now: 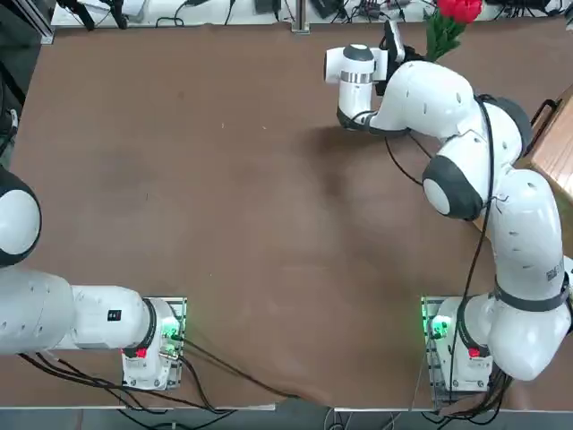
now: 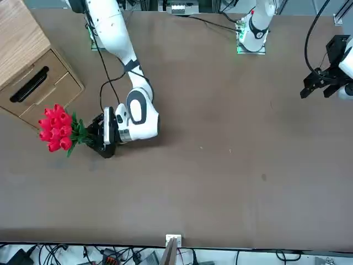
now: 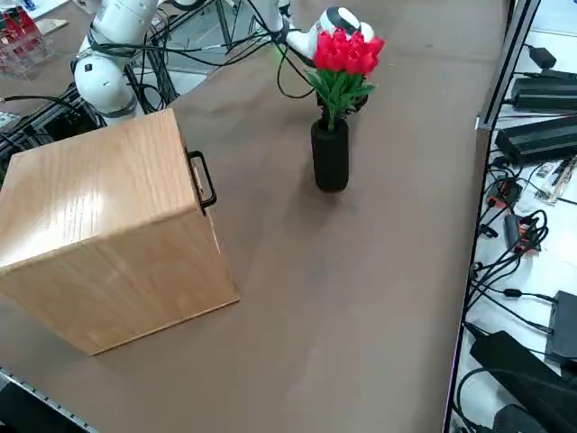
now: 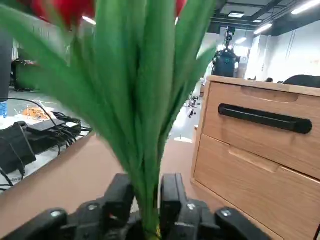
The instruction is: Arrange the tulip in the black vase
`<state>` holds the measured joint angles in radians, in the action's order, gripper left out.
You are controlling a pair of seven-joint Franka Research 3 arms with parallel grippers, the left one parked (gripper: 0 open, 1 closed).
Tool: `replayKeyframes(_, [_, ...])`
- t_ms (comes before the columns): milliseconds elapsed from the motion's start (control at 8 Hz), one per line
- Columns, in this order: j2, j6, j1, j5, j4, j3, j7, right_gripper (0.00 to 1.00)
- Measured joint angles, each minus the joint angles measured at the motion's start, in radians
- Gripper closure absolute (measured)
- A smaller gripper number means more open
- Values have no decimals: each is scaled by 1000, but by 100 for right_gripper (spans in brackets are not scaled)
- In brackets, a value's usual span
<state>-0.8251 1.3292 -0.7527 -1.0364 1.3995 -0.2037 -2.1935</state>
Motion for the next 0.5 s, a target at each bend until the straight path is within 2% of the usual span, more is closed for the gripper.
replayKeyframes(375, [1, -1, -13, 21, -3, 7, -2, 1])
replayKeyframes(500, [3, -4, -28, 27, -16, 7, -6, 0])
